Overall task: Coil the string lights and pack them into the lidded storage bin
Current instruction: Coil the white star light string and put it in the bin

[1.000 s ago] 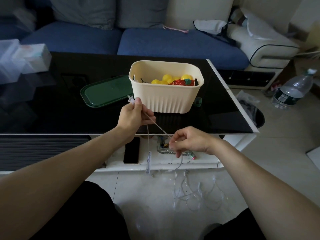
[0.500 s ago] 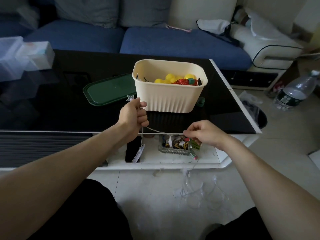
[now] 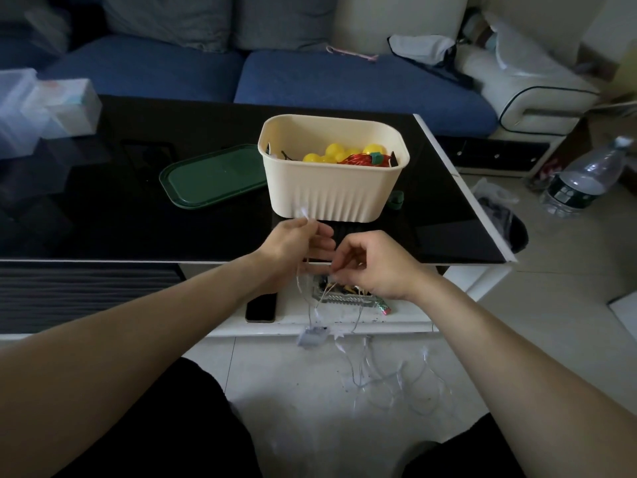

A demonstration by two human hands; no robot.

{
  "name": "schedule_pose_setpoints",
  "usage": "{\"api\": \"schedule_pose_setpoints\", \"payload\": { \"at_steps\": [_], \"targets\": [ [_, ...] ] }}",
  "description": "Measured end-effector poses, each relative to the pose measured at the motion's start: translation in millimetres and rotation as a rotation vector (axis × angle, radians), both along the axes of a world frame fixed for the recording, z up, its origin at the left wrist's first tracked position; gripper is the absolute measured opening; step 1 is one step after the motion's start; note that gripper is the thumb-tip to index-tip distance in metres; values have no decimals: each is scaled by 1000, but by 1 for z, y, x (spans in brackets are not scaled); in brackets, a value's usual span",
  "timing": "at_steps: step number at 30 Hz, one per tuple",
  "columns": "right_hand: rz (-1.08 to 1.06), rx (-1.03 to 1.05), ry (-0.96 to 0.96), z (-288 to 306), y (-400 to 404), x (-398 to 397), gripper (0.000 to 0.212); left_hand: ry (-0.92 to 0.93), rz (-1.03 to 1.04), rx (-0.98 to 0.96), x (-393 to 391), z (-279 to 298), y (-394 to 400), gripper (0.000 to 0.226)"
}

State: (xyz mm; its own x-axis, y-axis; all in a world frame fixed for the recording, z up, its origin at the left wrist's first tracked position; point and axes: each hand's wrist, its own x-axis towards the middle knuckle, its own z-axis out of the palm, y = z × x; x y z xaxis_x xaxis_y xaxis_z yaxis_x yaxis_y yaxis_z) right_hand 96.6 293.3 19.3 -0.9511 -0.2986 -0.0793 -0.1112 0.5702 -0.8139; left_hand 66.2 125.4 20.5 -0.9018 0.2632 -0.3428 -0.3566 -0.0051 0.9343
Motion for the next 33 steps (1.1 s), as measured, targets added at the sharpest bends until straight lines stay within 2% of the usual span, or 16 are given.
{"api": "schedule_pose_setpoints", "payload": {
  "at_steps": [5, 11, 17, 19, 23, 26, 30, 33],
  "targets": [
    [-74, -86, 69, -3, 4, -2, 47, -29, -253, -128, 10, 0, 5, 32],
    [-37, 25, 80, 0, 5, 0, 55, 58, -231, -248, 11, -2, 9, 33],
    [-31, 291, -154, -12, 15, -1, 58, 38, -148, -134, 5, 3, 2, 31],
    [-46, 324, -249, -17, 17, -1, 52, 52, -123, -102, 5, 5, 1, 30],
    [13, 246, -441, -24, 21, -3, 29, 41, -68, -31, 2, 4, -2, 32],
    [57, 96, -558, -24, 21, -2, 27, 31, -40, 10, 0, 4, -4, 33],
    [53, -77, -597, -15, 17, -3, 21, 22, -28, 35, 0, 5, -6, 34],
    [-55, -232, -576, -7, 19, -3, 21, 27, -26, 20, -3, 2, -8, 34]
  ]
}}
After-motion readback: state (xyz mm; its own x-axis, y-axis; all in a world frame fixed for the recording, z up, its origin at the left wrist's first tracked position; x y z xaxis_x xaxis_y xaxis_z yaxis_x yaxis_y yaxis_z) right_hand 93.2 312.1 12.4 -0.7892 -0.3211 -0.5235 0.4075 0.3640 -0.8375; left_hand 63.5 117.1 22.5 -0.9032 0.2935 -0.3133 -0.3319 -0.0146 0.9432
